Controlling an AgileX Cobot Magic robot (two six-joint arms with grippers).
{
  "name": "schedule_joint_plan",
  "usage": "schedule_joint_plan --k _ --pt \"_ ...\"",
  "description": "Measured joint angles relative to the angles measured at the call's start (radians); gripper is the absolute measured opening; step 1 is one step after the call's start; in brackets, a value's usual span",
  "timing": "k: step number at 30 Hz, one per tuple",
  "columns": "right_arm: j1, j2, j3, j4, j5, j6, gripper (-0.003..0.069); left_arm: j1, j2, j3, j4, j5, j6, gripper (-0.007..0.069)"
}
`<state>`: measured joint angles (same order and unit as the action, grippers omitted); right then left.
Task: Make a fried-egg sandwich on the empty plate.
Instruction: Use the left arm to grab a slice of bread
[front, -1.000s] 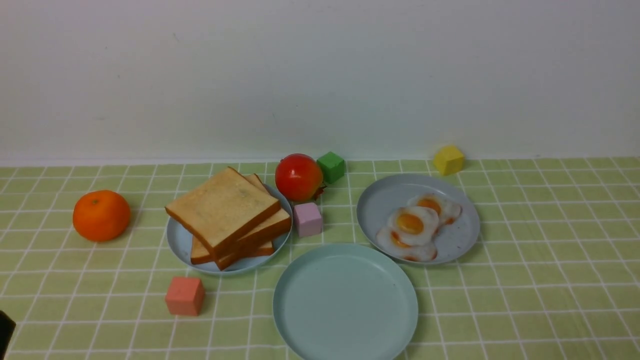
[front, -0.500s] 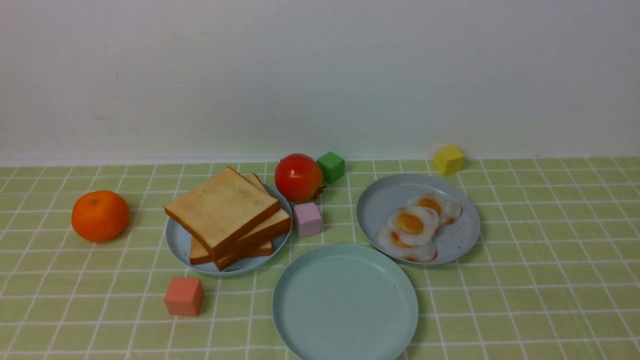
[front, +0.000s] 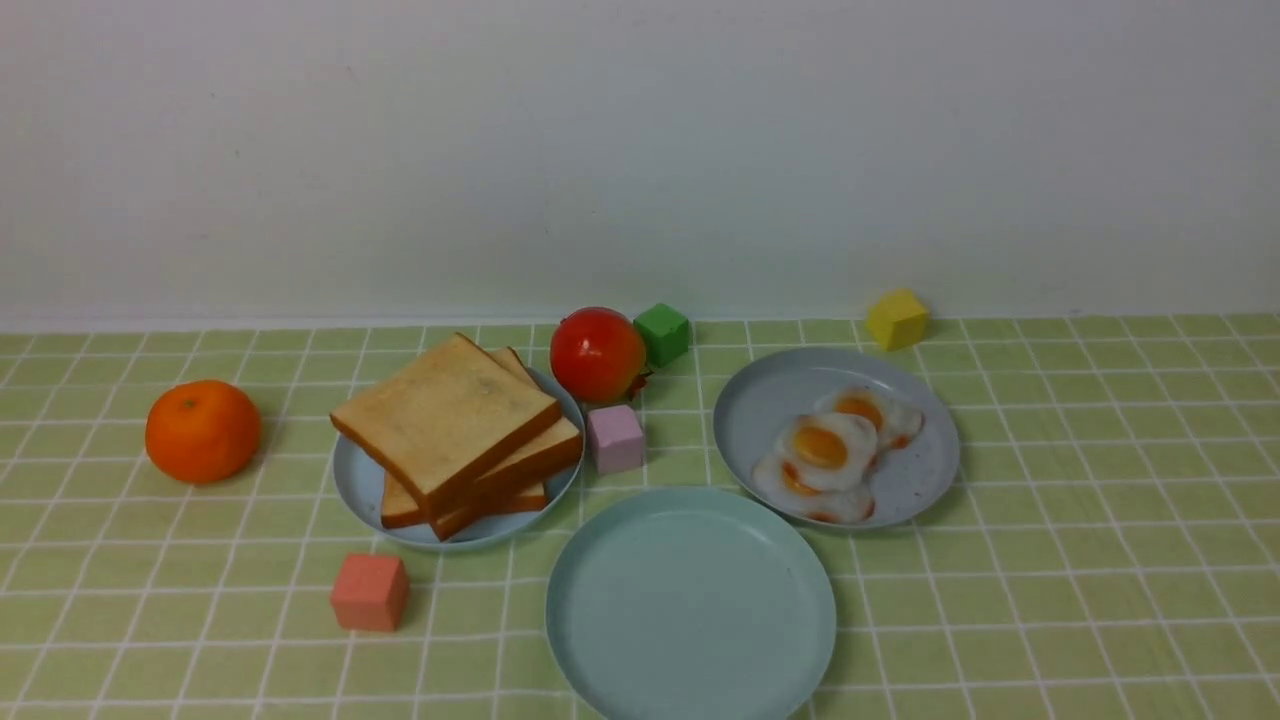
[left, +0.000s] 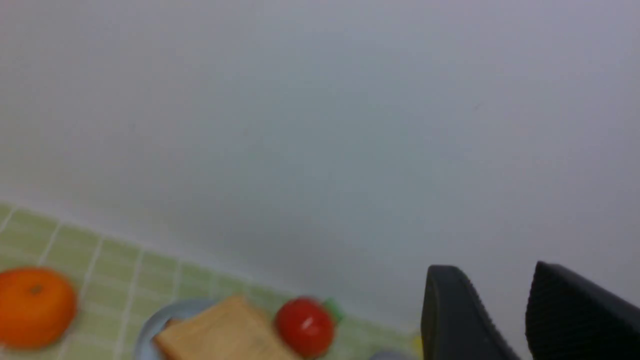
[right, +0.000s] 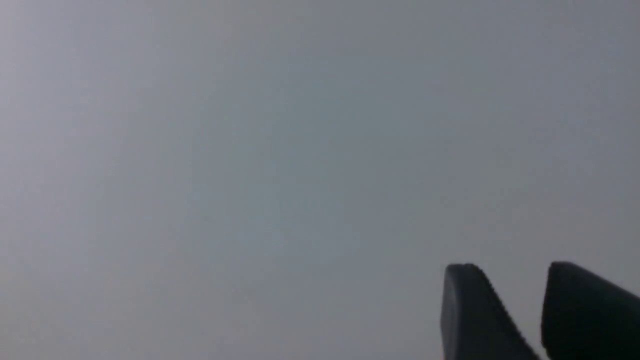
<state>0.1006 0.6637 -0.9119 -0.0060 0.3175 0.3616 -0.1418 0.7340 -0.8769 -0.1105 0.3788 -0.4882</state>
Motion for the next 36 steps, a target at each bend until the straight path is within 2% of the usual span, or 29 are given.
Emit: schedule_joint_plan --k 4,6,8,11,13,16,18,21,24,30,36 --pt "0.000 0.107 0.000 -0.031 0.201 0.000 0.0238 0.000 0.211 0.000 0.029 0.087 0.013 0.0237" --pt "0.000 0.144 0.000 -0.005 0.309 -0.001 0.0238 0.000 0.325 -0.001 0.006 0.114 0.014 0.0237" --pt "0.000 0.159 0.000 0.015 0.350 -0.010 0.0238 0.000 0.390 -0.006 -0.014 0.127 0.014 0.0237" --pt "0.000 0.193 0.000 0.100 0.437 -0.099 0.0238 0.012 0.539 -0.055 -0.095 0.167 0.040 0.0237" --pt "0.009 0.199 0.000 0.204 0.474 -0.202 0.0238 0.045 0.646 -0.121 -0.184 0.216 0.109 0.0237" --pt "0.035 0.200 0.000 0.301 0.492 -0.315 0.0240 0.106 0.760 -0.205 -0.311 0.294 0.232 0.0237" --pt "0.064 0.200 0.000 0.380 0.497 -0.404 0.0247 0.182 0.851 -0.286 -0.467 0.364 0.362 0.0237" --pt "0.077 0.200 0.000 0.421 0.498 -0.448 0.0262 0.247 0.946 -0.343 -0.596 0.407 0.488 0.0242" --pt "0.078 0.200 0.000 0.430 0.498 -0.455 0.0276 0.269 0.992 -0.363 -0.634 0.410 0.523 0.0260" --pt "0.078 0.200 0.000 0.434 0.495 -0.465 0.0287 0.273 1.105 -0.379 -0.657 0.355 0.566 0.0376" --pt "0.078 0.200 0.000 0.437 0.495 -0.465 0.0287 0.273 1.187 -0.411 -0.749 0.329 0.671 0.0408"
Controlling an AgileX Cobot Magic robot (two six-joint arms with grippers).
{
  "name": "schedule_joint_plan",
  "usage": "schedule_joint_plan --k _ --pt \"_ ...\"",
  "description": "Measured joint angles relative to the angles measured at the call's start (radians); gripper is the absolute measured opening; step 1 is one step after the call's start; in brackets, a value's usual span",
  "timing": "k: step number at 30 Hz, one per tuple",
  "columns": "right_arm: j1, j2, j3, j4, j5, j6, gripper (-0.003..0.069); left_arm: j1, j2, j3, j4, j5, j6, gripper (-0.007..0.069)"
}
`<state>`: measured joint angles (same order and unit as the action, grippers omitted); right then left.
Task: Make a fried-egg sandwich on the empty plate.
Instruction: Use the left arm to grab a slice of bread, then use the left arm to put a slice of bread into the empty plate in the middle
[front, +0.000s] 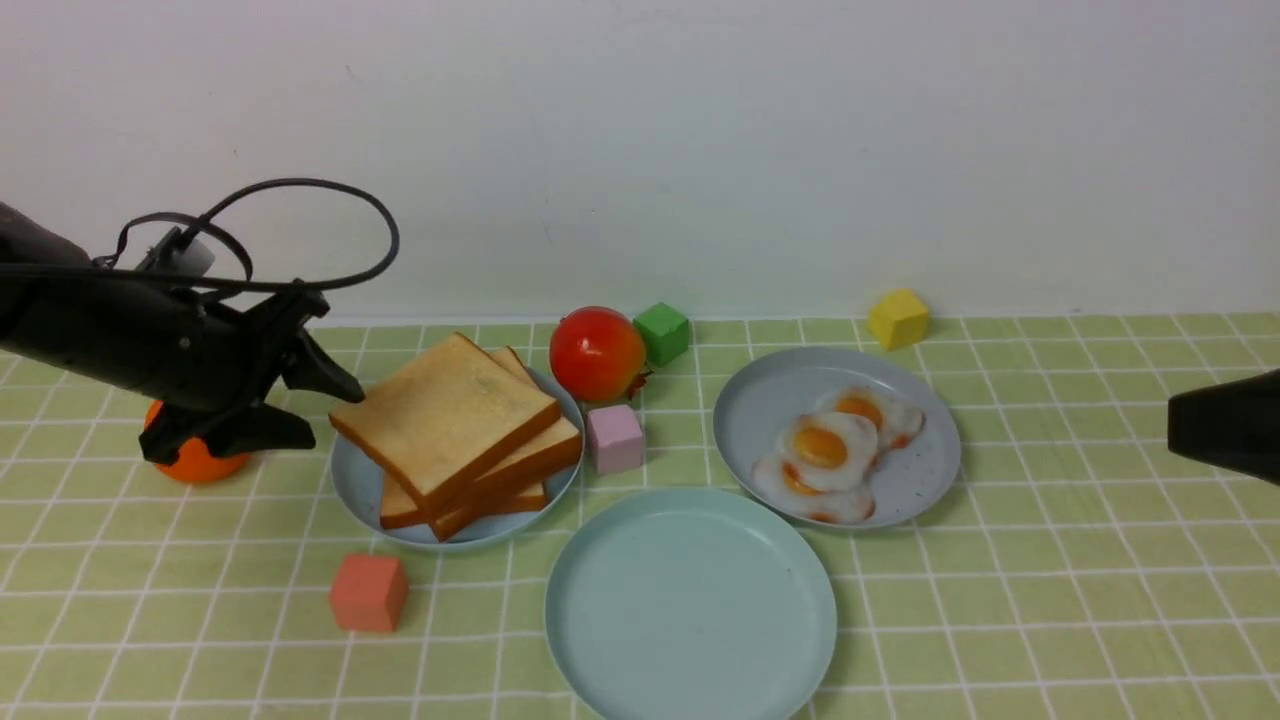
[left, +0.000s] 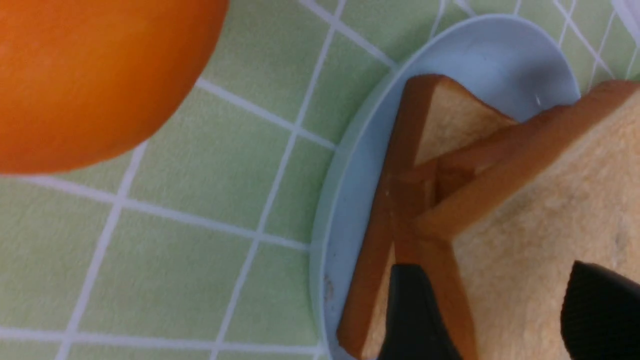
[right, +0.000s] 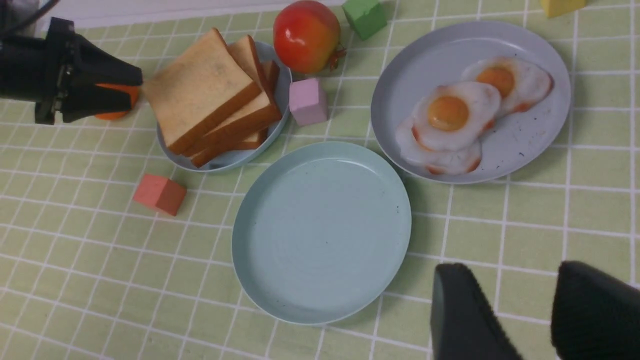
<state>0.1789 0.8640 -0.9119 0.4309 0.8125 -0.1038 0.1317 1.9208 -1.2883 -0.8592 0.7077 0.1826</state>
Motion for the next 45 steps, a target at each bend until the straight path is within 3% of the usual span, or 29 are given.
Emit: schedule_joint_plan --k 16,19,24,26,30,32,37,40,45 --pt "0.000 0.000 0.000 0.031 0.006 0.000 0.0286 0.000 0.074 -0.026 -0.089 -0.033 0.056 0.0398" --pt "0.000 0.000 0.000 0.031 0.006 0.000 0.0286 0.000 0.074 -0.026 -0.098 -0.040 0.102 0.0338" --pt "0.000 0.000 0.000 0.031 0.006 0.000 0.0286 0.000 0.072 -0.026 -0.108 -0.037 0.165 0.0089" --pt "0.000 0.000 0.000 0.031 0.006 0.000 0.0286 0.000 0.065 -0.026 -0.106 -0.034 0.169 0.0034" --pt "0.000 0.000 0.000 0.031 0.012 0.000 0.0286 0.000 0.002 -0.026 -0.079 -0.027 0.189 0.0029" --pt "0.000 0.000 0.000 0.031 0.015 0.000 0.0286 0.000 -0.036 -0.026 -0.074 -0.015 0.222 0.0028" --pt "0.000 0.000 0.000 0.031 0.019 -0.001 0.0286 -0.029 -0.171 -0.026 -0.120 0.156 0.486 0.0028" --pt "0.000 0.000 0.000 0.031 0.019 -0.002 0.0286 -0.100 -0.174 -0.026 -0.192 0.292 0.624 0.0028" --pt "0.000 0.000 0.000 0.031 0.019 -0.002 0.0286 -0.243 -0.092 -0.026 -0.218 0.343 0.711 0.0028"
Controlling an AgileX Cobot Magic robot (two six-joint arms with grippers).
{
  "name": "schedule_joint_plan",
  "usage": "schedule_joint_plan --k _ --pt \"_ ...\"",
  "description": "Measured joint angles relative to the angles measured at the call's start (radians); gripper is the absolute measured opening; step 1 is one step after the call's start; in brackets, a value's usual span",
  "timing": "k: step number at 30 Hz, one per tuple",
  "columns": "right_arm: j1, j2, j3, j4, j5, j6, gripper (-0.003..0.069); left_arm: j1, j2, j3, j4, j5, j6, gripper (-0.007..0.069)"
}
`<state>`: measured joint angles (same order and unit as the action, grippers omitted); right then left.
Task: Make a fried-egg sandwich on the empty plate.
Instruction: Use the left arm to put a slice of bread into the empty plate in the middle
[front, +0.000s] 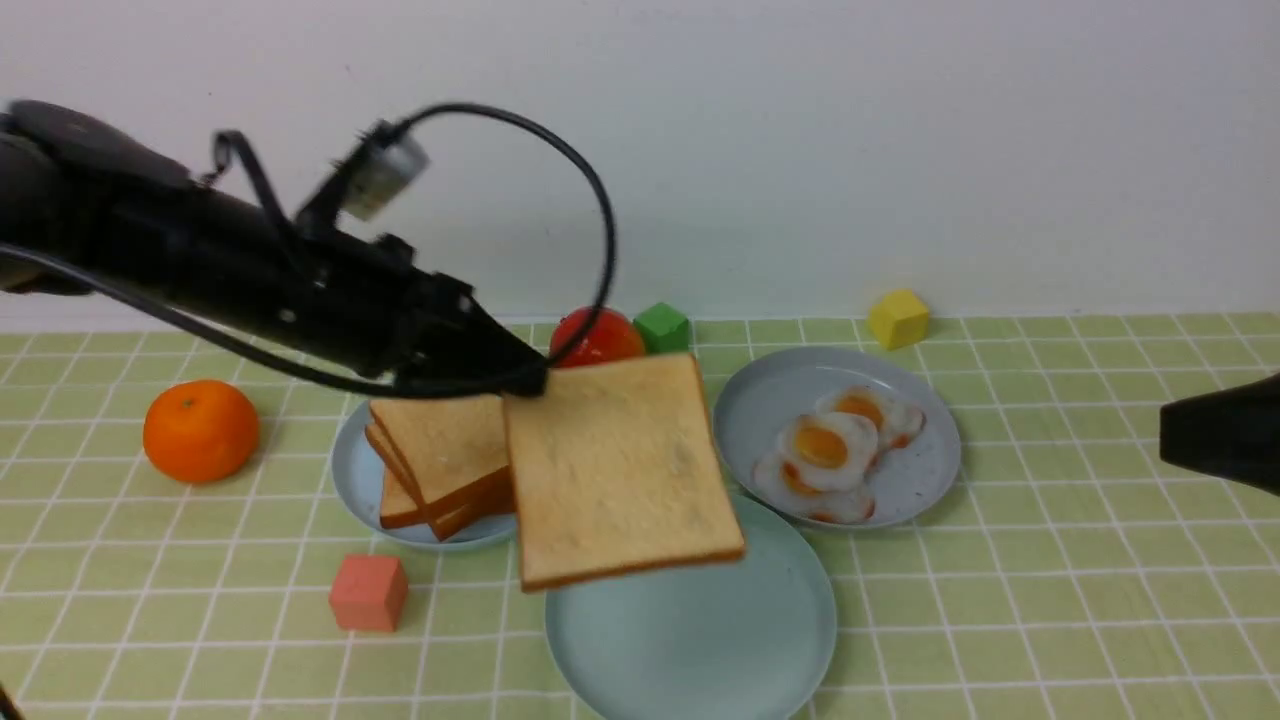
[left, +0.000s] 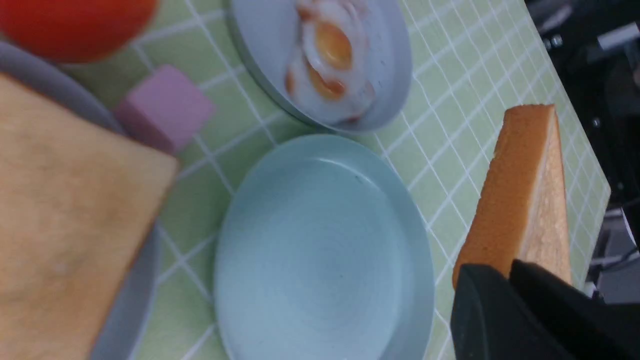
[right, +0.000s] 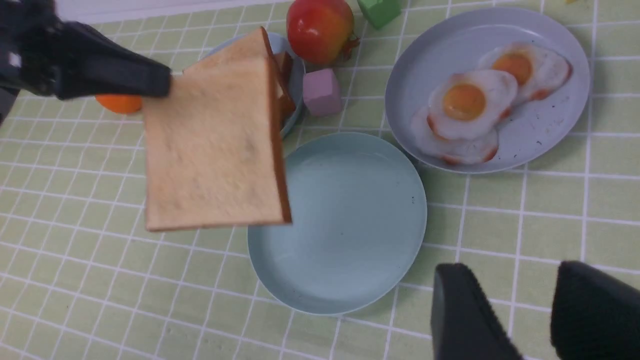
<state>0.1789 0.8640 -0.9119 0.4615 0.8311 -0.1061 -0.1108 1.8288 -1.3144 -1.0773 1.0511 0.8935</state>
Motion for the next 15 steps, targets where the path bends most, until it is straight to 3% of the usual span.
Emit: schedule_joint_plan --k 8,15 --pt "0.000 0.000 0.000 0.000 0.000 0.000 0.0286 -0.109 0.135 0.000 -0.008 -0.201 0.009 0.0028" --pt "0.000 0.000 0.000 -0.004 0.006 0.000 0.0286 -0.120 0.188 0.000 -0.009 -0.221 0.005 0.0028"
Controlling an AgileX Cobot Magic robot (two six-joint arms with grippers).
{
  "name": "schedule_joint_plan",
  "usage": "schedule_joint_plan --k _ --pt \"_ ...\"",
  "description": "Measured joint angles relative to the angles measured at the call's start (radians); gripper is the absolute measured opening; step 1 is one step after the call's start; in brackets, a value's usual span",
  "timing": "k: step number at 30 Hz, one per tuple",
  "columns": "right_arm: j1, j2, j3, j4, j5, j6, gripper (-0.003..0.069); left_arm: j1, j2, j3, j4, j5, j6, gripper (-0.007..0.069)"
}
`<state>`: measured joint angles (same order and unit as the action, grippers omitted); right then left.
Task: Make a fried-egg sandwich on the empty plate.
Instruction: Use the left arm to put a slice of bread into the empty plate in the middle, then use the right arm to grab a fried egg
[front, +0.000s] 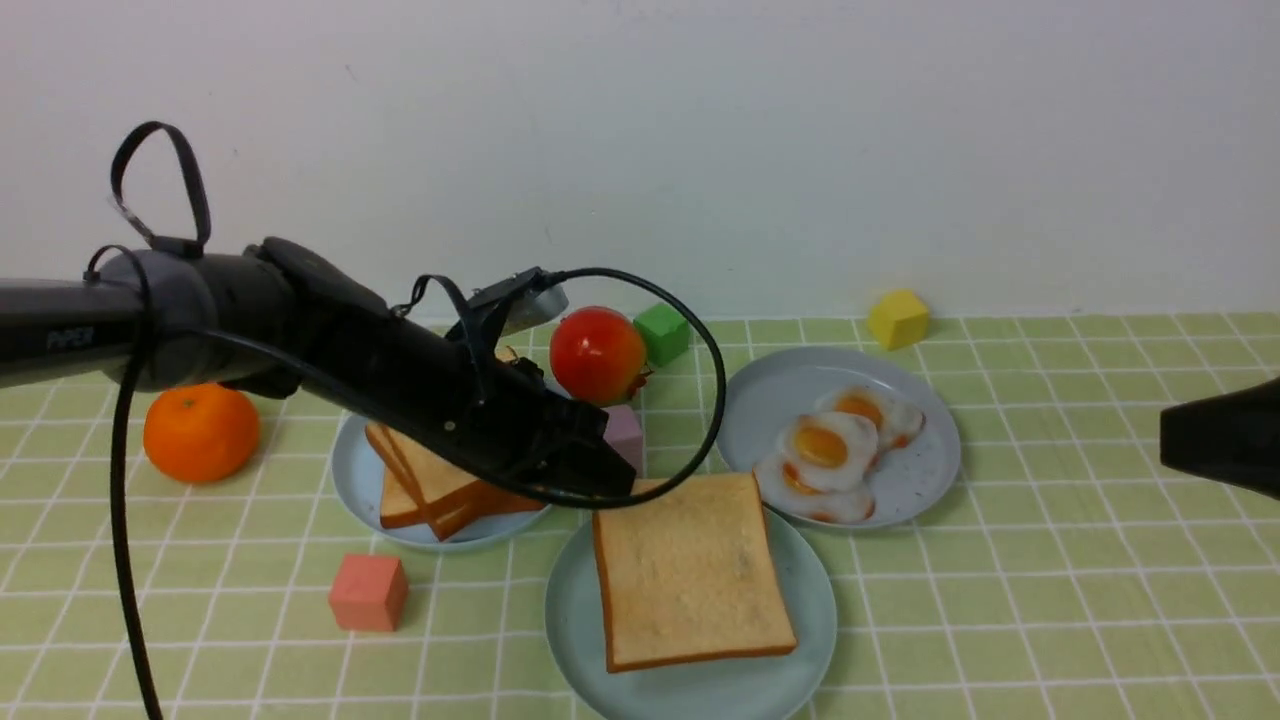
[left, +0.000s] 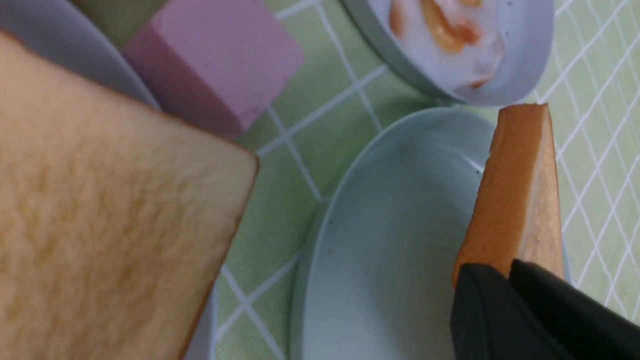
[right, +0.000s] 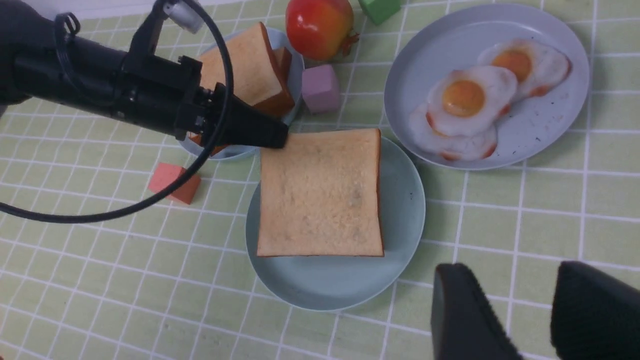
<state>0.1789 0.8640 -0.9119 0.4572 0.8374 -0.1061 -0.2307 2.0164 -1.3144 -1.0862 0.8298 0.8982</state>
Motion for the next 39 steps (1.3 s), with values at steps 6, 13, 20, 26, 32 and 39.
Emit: schedule_joint_plan --k 6,13,20,26,32,39 --pt "0.000 0.000 0.000 -0.001 0.000 0.000 0.0286 0.000 0.009 0.000 0.028 -0.003 -0.058 0.0078" --pt "0.000 0.000 0.000 0.000 -0.031 0.000 0.0286 0.000 -0.002 -0.001 0.073 -0.003 -0.119 0.0291" --pt "0.000 0.016 0.000 0.020 -0.091 0.000 0.0286 0.004 -0.098 -0.001 0.095 -0.018 -0.167 0.0540" --pt "0.000 0.074 0.000 0.023 -0.114 0.012 0.0286 0.025 -0.236 -0.010 0.235 -0.026 -0.264 0.0591" --pt "0.000 0.239 -0.002 0.024 -0.153 0.096 0.0286 0.028 -0.442 -0.089 0.470 0.049 -0.451 0.0486" --pt "-0.005 0.520 -0.032 0.105 -0.276 0.126 0.0286 0.028 -0.641 -0.071 0.500 0.110 -0.545 0.0132"
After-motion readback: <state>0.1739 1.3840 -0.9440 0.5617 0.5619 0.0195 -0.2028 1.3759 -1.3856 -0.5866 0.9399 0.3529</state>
